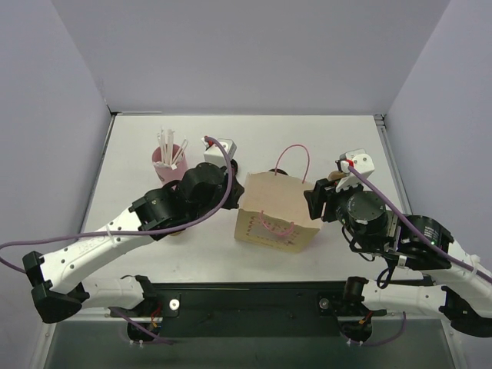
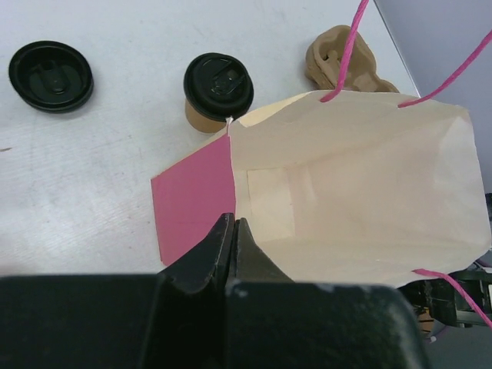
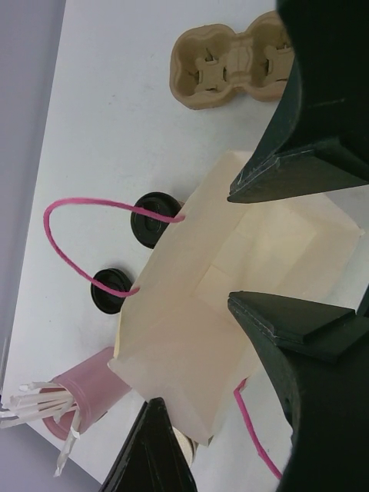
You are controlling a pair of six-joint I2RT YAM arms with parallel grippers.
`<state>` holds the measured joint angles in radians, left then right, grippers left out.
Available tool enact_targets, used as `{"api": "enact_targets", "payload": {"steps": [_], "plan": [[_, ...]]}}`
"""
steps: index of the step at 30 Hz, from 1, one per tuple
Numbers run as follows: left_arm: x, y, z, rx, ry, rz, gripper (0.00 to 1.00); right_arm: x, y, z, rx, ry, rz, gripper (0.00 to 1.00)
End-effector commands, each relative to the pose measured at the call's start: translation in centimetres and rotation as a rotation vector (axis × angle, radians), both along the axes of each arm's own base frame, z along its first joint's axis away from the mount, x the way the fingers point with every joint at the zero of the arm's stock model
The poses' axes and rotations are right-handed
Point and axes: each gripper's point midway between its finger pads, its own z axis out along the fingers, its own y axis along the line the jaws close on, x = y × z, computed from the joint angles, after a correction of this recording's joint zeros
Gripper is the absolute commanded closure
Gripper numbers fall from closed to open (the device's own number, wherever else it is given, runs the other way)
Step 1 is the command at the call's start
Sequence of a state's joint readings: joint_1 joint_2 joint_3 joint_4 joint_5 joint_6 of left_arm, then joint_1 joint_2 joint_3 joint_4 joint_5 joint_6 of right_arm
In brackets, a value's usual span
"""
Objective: Pack the takeout coffee
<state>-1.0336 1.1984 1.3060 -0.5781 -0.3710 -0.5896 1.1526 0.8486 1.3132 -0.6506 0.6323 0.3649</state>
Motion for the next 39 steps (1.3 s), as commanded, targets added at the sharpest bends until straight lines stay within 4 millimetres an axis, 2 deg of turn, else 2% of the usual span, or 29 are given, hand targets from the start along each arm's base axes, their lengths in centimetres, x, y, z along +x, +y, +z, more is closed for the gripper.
{"api": "enact_targets", "payload": {"steps": [1, 5, 9, 10, 11, 14, 15, 16, 19, 21, 23, 24, 26, 27, 28, 29, 30, 31, 35, 39], "plan": [[0.1, 3.0, 1.1, 0.023, -0.013, 0.070, 1.00, 0.6, -0.7, 0.3, -0.013, -0.019, -0.050, 0.50], [0.0, 4.2, -0.4, 0.044, 0.032, 0.103, 1.00, 0.6, -0.7, 0.1, -0.013, -0.015, -0.053, 0.50], [0.4, 5.6, -0.8, 0.045, 0.043, 0.139, 0.99, 0.9, -0.8, 0.2, -0.021, -0.018, -0.068, 0.50], [0.5, 5.9, -0.6, 0.041, 0.041, 0.144, 0.94, 1.0, -0.8, -0.1, -0.037, -0.019, -0.075, 0.50], [0.4, 6.0, -0.5, 0.038, 0.037, 0.142, 0.82, 1.3, -1.0, -0.4, -0.051, -0.017, -0.090, 0.50], [0.2, 6.6, 0.6, 0.031, 0.004, 0.128, 0.62, 1.8, -1.2, -1.2, -0.052, 0.006, -0.121, 0.50], [0.0, 7.0, 1.4, 0.029, -0.026, 0.116, 0.52, 1.9, -1.3, -1.4, -0.050, 0.012, -0.130, 0.50], [-0.1, 7.2, 1.8, 0.029, -0.041, 0.113, 0.48, 2.1, -1.1, -1.5, -0.046, 0.022, -0.130, 0.50], [-0.5, 8.5, 3.4, 0.035, -0.108, 0.095, 0.38, 3.5, -2.5, -1.6, -0.097, 0.025, -0.187, 0.50], [-1.0, 9.7, 4.8, 0.041, -0.167, 0.083, 0.35, 4.9, -5.0, -1.0, -0.126, 0.012, -0.295, 0.50], [-1.2, 10.7, 5.0, 0.056, -0.197, 0.085, 0.29, 6.0, -5.9, -1.3, -0.125, 0.038, -0.340, 0.50], [-1.7, 11.5, 5.6, 0.059, -0.233, 0.079, 0.26, 7.1, -7.9, -1.4, -0.093, 0.063, -0.430, 0.50], [-2.0, 12.3, 5.1, 0.077, -0.250, 0.076, 0.20, 8.6, -8.5, -2.7, -0.054, 0.123, -0.467, 0.50], [-2.4, 13.0, 5.5, 0.079, -0.290, 0.066, 0.18, 9.1, -7.9, -3.8, -0.015, 0.171, -0.433, 0.50], [-2.6, 13.4, 5.4, 0.085, -0.305, 0.061, 0.16, 10.5, -9.3, -4.9, -0.004, 0.206, -0.488, 0.50], [-2.6, 13.6, 4.4, 0.106, -0.305, 0.057, 0.15, 11.1, -9.7, -5.7, 0.003, 0.237, -0.503, 0.50], [-3.1, 14.0, 4.6, 0.082, -0.315, 0.052, 0.14, 11.6, -9.9, -6.5, 0.027, 0.269, -0.519, 0.50], [-3.4, 13.9, 4.4, 0.066, -0.310, 0.040, 0.14, 12.5, -11.5, -7.8, 0.031, 0.308, -0.594, 0.50], [-5.5, 13.5, 3.9, -0.065, -0.232, -0.001, 0.14, 13.7, -14.0, -11.1, 0.048, 0.405, -0.737, 0.51], [-7.6, 13.9, 2.1, -0.145, -0.085, 0.007, 0.14, 13.4, -16.2, -14.0, 0.063, 0.527, -0.881, 0.52]]}}
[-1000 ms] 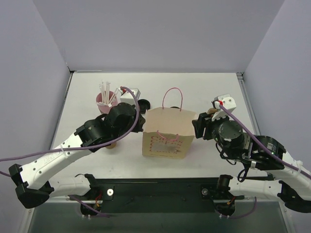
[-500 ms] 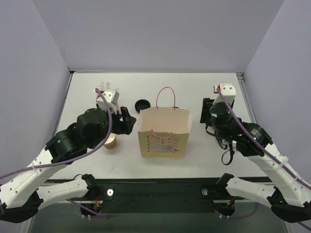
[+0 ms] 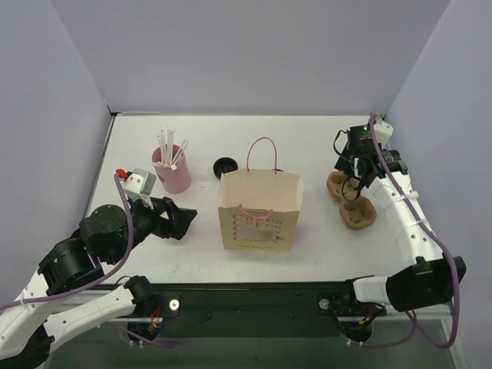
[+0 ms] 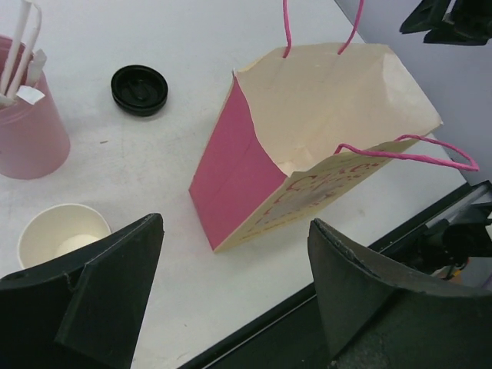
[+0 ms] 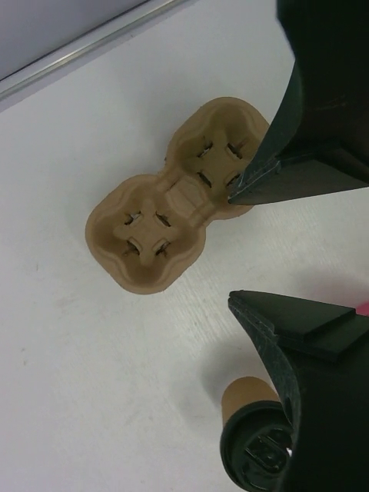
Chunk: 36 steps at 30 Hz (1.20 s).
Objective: Pack the takeout coffee
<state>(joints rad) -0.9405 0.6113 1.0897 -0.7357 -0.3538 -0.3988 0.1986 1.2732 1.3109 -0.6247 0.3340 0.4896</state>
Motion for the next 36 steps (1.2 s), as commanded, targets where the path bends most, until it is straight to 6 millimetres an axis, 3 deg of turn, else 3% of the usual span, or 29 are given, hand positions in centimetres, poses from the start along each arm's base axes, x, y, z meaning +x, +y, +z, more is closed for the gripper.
{"api": "enact_targets", "payload": {"steps": [1, 2, 5, 11, 15, 20, 24, 27, 31, 36], "plan": [[-2.4, -0.2, -1.2, -0.113, 0.155, -0.027, 0.15, -1.1, -1.6, -2.7, 0.085, 0.102, -0.162, 0.52], [-2.9, 0.2, -2.6, -0.100, 0.225, -0.006, 0.15, -1.1, -1.8, -2.9, 0.116, 0.100, -0.195, 0.52], [-3.7, 1.0, -3.9, -0.060, 0.323, 0.032, 0.15, -1.8, -2.0, -4.1, 0.183, 0.127, -0.266, 0.51], [-2.5, 2.0, -3.3, 0.045, 0.313, 0.103, 0.15, -3.0, -4.1, -8.2, 0.216, 0.208, -0.434, 0.48], [-1.0, 1.7, -1.1, 0.072, 0.286, 0.148, 0.15, -2.5, -4.3, -10.8, 0.250, 0.275, -0.470, 0.45], [-0.3, 0.1, -1.3, 0.107, 0.299, 0.121, 0.15, -0.9, -4.4, -12.6, 0.284, 0.280, -0.495, 0.43], [-0.1, -0.7, -1.9, 0.118, 0.295, 0.084, 0.15, 0.5, -3.9, -14.3, 0.283, 0.339, -0.413, 0.44], [0.1, -0.9, -1.4, 0.125, 0.273, 0.072, 0.15, 1.1, -3.8, -13.7, 0.239, 0.384, -0.270, 0.44], [0.4, -0.8, -0.6, 0.153, 0.245, 0.062, 0.15, 0.9, -5.0, -12.7, 0.124, 0.399, -0.137, 0.44], [0.7, -0.6, -0.4, 0.172, 0.220, 0.062, 0.15, 0.0, -4.8, -12.8, 0.184, 0.418, -0.178, 0.44]]}}
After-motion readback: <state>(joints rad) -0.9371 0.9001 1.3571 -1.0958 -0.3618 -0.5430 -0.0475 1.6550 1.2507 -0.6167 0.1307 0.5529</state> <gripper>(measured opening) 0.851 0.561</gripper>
